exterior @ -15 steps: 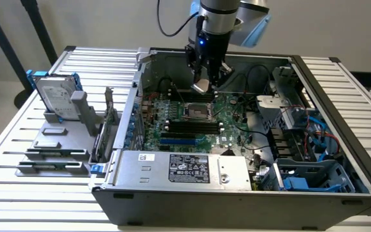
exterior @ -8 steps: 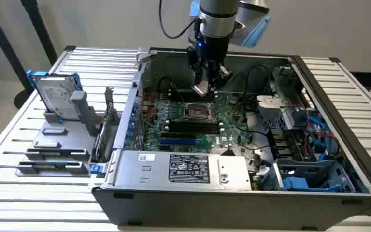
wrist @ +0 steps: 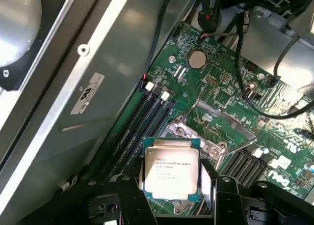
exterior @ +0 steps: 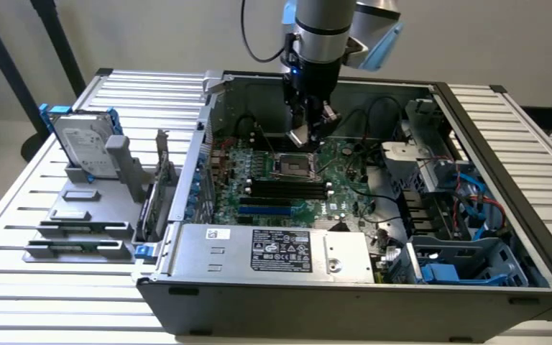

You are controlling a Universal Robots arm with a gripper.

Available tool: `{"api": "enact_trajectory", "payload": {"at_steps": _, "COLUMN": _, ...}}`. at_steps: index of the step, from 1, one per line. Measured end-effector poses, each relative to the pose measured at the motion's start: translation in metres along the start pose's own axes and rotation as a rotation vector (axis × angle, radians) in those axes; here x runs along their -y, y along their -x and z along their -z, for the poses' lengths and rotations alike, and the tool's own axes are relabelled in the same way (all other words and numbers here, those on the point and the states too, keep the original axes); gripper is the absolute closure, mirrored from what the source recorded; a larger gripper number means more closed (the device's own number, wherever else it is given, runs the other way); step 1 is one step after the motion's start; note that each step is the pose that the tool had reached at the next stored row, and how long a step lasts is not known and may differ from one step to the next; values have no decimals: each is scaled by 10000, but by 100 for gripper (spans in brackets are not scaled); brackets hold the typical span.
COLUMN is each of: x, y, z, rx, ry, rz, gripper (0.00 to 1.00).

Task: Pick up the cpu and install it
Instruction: 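Place the cpu into insertion slot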

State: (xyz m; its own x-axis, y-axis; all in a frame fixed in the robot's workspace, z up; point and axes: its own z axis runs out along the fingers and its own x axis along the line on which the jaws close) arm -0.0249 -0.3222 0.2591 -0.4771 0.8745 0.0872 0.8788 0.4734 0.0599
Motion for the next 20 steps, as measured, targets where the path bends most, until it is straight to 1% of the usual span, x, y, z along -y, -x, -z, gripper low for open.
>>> {"api": "enact_trajectory", "payload": {"at_steps": 4, "x": 2, "y": 3, "z": -38, "rx": 37, "ry": 51, "rz": -737, "gripper": 45}}
{"api": "enact_trajectory", "payload": {"at_steps": 7, "x": 3, "y": 5, "z": -60, "rx": 56, "ry": 77, "rz": -1251, "gripper": 45}}
{"api": "enact_trajectory", "payload": {"at_steps": 10, "x": 4, "y": 7, "z": -74, "rx": 63, "ry": 72, "rz": -1710, "gripper": 45}}
{"api": "enact_trajectory", "payload": {"at_steps": 15, "x": 6, "y": 9, "z": -97, "rx": 64, "ry": 43, "rz": -2431, "gripper": 45}}
{"api": "enact_trajectory", "payload": {"at_steps": 20, "x": 8, "y": 12, "z": -138, "rx": 85, "ry": 46, "rz": -3147, "gripper": 45}}
